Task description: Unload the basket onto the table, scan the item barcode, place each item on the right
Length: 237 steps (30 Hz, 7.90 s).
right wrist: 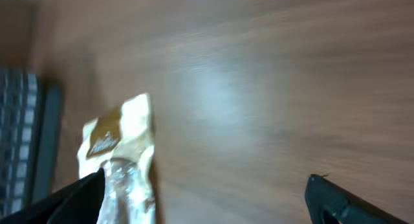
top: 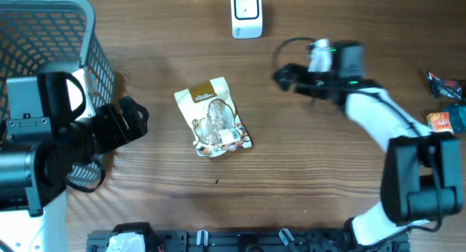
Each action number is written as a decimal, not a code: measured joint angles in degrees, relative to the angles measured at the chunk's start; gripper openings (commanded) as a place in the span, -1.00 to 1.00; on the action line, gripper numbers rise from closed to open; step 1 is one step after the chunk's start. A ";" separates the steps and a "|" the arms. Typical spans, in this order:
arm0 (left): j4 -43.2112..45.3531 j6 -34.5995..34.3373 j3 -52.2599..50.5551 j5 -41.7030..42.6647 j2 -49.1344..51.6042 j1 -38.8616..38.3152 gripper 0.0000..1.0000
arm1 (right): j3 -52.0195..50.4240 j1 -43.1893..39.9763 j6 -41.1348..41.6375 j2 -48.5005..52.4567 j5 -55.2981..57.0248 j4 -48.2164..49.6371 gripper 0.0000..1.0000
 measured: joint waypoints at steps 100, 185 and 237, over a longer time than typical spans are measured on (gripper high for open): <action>0.00 0.00 0.00 0.00 0.00 0.00 1.00 | 2.27 39.34 -46.45 8.57 46.93 1.73 0.99; 0.00 0.00 0.00 0.02 0.00 0.00 1.00 | 9.86 15.96 -9.29 -12.63 47.74 -21.49 -0.91; 0.00 0.00 0.00 0.00 0.00 0.00 1.00 | 9.38 6.64 -15.17 2.47 13.27 -3.63 -0.91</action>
